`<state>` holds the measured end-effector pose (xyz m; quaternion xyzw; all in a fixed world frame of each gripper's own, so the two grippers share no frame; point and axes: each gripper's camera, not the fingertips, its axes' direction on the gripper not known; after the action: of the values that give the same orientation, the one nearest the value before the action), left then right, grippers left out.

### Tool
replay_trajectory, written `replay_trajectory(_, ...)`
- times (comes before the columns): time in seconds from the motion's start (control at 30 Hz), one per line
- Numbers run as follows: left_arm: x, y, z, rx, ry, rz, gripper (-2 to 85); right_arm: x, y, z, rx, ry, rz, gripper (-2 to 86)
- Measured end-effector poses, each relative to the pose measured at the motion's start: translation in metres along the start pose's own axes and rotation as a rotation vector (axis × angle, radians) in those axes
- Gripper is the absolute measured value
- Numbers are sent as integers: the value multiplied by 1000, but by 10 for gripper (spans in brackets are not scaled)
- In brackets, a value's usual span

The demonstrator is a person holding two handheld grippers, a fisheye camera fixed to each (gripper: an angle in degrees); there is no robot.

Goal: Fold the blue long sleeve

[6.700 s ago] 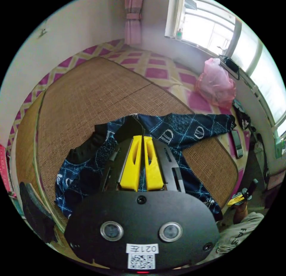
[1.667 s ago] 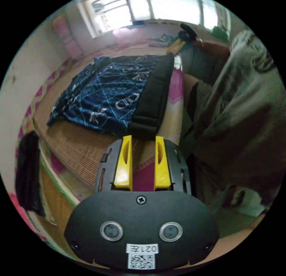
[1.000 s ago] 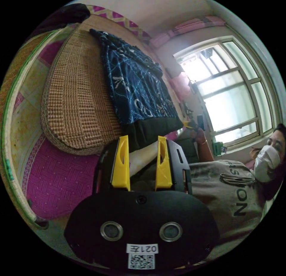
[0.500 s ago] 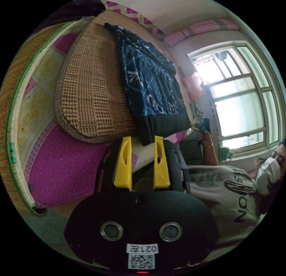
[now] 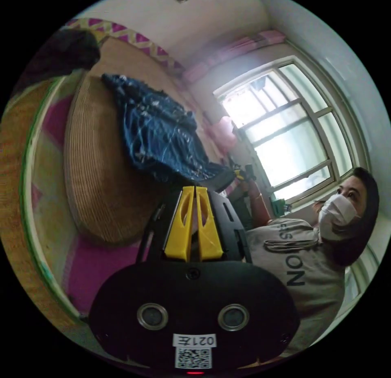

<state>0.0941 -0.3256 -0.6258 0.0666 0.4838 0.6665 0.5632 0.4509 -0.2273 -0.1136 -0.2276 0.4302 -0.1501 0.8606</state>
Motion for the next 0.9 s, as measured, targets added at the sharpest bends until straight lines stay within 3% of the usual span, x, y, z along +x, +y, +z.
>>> replay_trajectory(0.23, -5, -134, -14, 150, -101, 74, -10, -8, -149, -3, 47, -44, -85, 8)
replay_trajectory(0.5, -119, -329, 44, 149, -278, -111, -8, 47, -373, 45, 120, 37, -2, 23)
replay_trajectory(0.67, -186, -354, 88, 245, -262, -167, 8, 93, -430, 76, 295, 181, 49, 106)
replay_trajectory(0.77, -183, -340, 96, 278, -267, -69, 62, 104, -434, 88, 256, 252, 31, 136)
replay_trajectory(0.9, -136, -297, 109, 88, -348, 162, 130, 83, -405, 87, 125, 227, -112, 142)
